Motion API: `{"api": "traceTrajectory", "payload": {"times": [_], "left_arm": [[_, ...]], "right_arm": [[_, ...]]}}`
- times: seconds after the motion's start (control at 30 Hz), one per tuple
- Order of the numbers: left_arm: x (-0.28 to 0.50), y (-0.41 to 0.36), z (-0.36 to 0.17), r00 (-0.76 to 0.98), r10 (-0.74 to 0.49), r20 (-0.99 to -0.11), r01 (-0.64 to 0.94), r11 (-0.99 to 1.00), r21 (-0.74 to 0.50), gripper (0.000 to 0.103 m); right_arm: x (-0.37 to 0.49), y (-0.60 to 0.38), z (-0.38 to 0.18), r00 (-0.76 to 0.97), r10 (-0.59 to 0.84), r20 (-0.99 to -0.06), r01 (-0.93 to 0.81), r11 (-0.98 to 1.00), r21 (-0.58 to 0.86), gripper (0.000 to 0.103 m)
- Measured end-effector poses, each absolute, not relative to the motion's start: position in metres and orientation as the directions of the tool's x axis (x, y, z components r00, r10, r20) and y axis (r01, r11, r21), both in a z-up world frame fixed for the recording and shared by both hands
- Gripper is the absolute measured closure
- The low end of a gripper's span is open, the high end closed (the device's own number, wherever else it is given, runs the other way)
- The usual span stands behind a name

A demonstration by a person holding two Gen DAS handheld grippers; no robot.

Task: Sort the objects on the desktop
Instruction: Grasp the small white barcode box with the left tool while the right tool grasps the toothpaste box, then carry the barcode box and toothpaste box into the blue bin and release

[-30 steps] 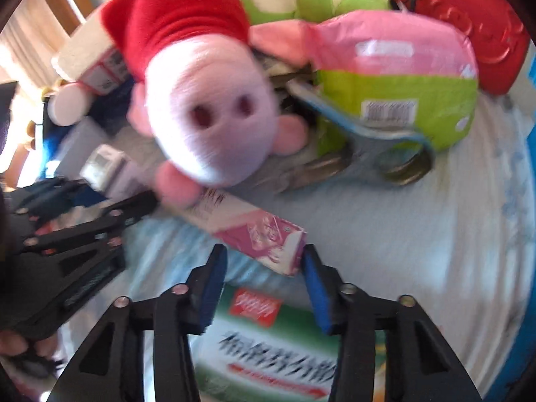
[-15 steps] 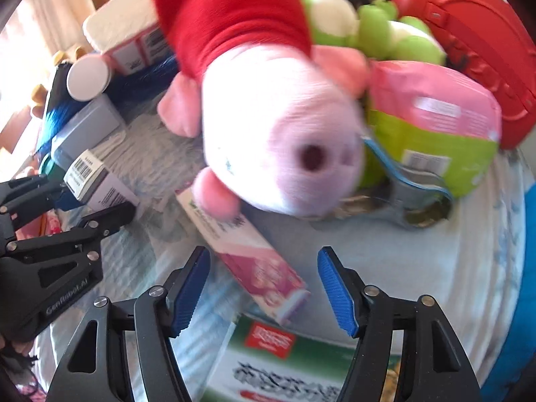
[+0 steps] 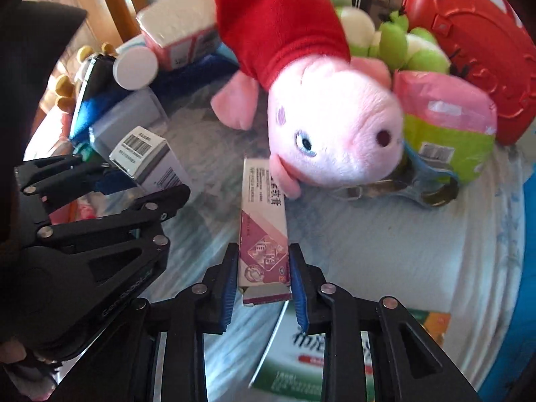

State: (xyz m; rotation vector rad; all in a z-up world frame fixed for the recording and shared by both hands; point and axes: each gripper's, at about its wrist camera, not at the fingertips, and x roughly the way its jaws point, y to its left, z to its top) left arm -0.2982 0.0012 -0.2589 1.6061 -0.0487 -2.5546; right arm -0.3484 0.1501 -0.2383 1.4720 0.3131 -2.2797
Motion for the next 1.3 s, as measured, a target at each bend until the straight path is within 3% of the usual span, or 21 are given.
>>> {"api": "traceTrajectory", "payload": {"times": [0.37, 0.77, 1.3], "left_arm": [[-0.236, -0.011, -0.16, -0.603, -0.109, -0.79, 0.06, -0.994, 0.091, 0.072], [-0.156, 0.035, -0.069, -0.758, -0.049, -0.651, -0.03, -0.994, 0.109, 0.072], [-0.114, 0.18, 0.01, -0.849, 0.169, -0.5, -0.251, -0.963, 0.101, 0.072]], "right_arm": [[-0.267, 0.178, -0.157, -0.552, -0.222, -0.804, 0.412, -0.911, -0.031, 0.074], [-0.17, 0.214, -0.053, -0.774, -0.153, -0.615, 0.282, -0.952, -0.118, 0.075], [-0.077, 0.337, 0.027, -0.907, 0.133, -0.4, -0.087, -0.987, -0.132, 0.074]]}}
